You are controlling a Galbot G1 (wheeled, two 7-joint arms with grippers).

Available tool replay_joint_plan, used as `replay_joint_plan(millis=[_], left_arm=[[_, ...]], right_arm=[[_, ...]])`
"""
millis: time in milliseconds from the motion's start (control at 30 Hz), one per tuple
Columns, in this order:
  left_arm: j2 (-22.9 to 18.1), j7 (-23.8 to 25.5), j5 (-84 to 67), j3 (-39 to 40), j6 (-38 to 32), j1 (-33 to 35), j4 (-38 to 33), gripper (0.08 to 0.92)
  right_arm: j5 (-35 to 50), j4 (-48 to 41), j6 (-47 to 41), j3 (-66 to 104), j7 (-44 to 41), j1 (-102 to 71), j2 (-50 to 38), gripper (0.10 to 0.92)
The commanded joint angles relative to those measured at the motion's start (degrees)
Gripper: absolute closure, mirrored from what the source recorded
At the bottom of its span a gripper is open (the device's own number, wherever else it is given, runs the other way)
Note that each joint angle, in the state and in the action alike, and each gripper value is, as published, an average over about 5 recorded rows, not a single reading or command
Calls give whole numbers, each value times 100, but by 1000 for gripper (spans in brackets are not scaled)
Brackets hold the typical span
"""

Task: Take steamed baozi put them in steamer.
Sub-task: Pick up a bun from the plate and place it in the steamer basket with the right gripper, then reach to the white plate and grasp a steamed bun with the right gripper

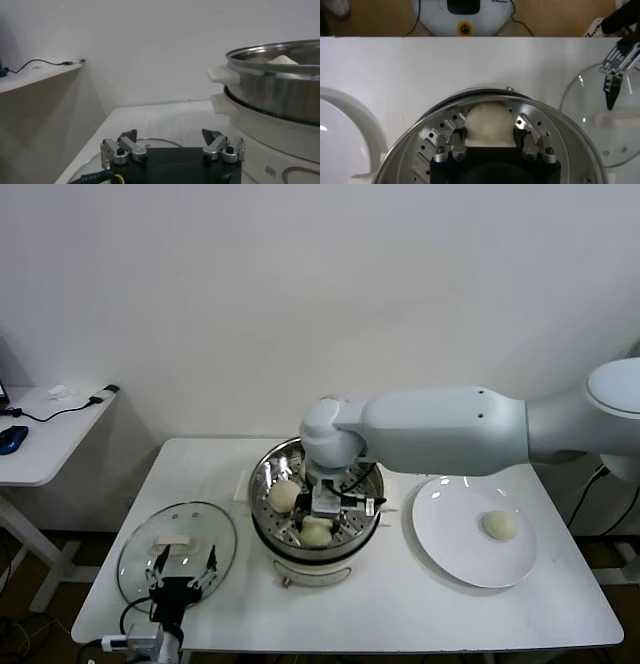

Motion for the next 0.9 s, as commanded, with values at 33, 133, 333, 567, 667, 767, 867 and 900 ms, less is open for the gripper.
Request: replay_joint_plan(millis=[33, 133, 333, 567, 667, 767, 867, 900], left_arm=[[-6, -2, -6, -6, -4, 8, -2, 177], [-9, -6, -8, -6, -10, 9, -1, 177], [-11, -10, -3, -5, -9, 16, -29, 177], [-9, -3, 12, 21, -10, 19, -59, 177], [-7, -1, 17, 37, -13, 10, -57, 177], [2, 2, 7, 38, -17, 6, -57, 177], [23, 2, -7, 29, -34, -12, -36, 177], [29, 2, -8, 23, -41, -23, -26, 177]], right_arm=[[-136, -328, 182, -28, 57, -291, 184, 376], [-112, -445, 322, 32, 101, -335, 185, 311], [228, -463, 557, 251, -89, 30, -25, 208], [1564, -867, 794, 562, -887, 1103, -818, 203], [2315, -1344, 698, 634, -1108, 1490, -1224, 203], [2786, -1699, 344, 439, -1256, 1841, -1678, 203], [3163, -1875, -163, -165, -1305, 2187, -2231, 203], [3212, -1893, -295, -422, -1272, 2250, -2427, 203]])
